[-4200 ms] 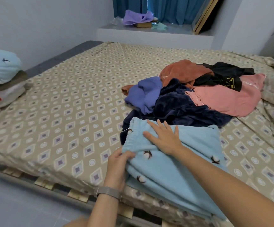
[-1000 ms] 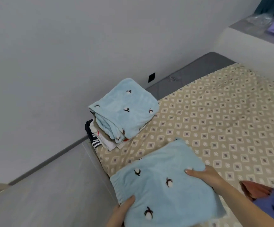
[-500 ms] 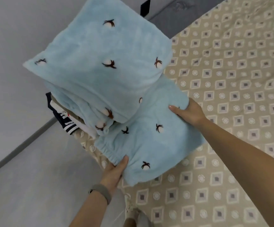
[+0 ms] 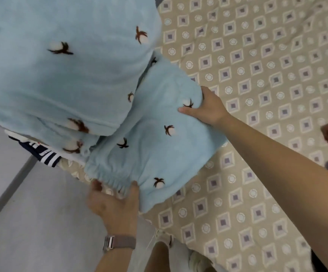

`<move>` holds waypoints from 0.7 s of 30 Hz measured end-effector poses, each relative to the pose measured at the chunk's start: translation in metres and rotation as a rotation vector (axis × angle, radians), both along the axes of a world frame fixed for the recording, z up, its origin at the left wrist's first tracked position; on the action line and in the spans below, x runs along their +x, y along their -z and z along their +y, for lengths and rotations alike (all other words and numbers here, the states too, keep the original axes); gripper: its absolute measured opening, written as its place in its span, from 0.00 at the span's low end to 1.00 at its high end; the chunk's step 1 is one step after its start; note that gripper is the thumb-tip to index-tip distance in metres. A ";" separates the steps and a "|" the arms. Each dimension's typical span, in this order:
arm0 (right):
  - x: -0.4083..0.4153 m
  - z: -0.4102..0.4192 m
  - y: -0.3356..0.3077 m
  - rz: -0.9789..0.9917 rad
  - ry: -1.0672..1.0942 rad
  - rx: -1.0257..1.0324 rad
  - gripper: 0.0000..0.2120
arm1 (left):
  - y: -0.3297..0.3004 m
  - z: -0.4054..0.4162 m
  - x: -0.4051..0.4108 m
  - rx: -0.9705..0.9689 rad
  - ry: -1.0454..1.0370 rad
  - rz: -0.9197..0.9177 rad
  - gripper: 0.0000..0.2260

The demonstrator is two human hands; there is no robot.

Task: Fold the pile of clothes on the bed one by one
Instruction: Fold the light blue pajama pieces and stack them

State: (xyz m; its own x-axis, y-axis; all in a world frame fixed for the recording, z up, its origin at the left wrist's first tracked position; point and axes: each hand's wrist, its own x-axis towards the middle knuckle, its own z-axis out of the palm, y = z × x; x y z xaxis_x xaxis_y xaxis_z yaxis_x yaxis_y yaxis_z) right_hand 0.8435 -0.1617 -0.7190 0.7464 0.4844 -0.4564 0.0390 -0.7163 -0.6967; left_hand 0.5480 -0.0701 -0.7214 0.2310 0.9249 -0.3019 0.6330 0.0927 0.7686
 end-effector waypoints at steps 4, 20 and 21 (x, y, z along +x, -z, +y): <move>-0.011 -0.057 -0.008 -0.204 0.095 0.108 0.34 | -0.031 -0.025 0.017 0.618 0.353 0.055 0.30; -0.057 -0.517 -0.018 -0.506 0.695 -0.450 0.27 | -0.038 -0.310 0.182 0.060 1.437 0.291 0.18; -0.057 -0.534 -0.015 -0.450 0.715 -0.496 0.33 | -0.035 -0.331 0.184 0.042 1.436 0.292 0.18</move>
